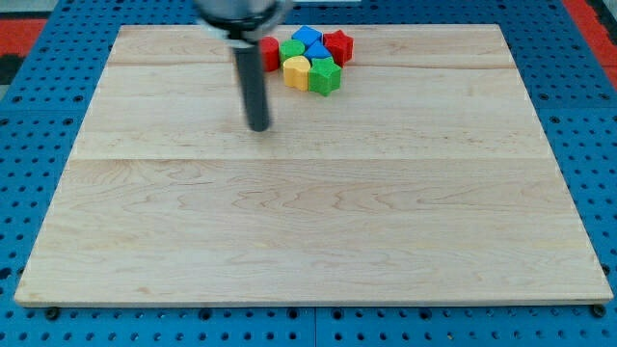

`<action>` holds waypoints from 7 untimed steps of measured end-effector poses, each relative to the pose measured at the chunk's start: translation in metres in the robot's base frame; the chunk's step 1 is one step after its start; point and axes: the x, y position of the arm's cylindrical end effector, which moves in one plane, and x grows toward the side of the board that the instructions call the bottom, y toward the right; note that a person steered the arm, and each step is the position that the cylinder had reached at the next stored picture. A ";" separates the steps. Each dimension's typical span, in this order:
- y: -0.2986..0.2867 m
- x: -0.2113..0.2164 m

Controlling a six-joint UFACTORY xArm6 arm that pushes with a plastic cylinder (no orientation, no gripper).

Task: Move your arm diagonally right to the red star

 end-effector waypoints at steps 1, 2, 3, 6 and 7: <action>0.091 -0.017; 0.133 -0.073; 0.137 -0.139; 0.121 -0.193; 0.121 -0.194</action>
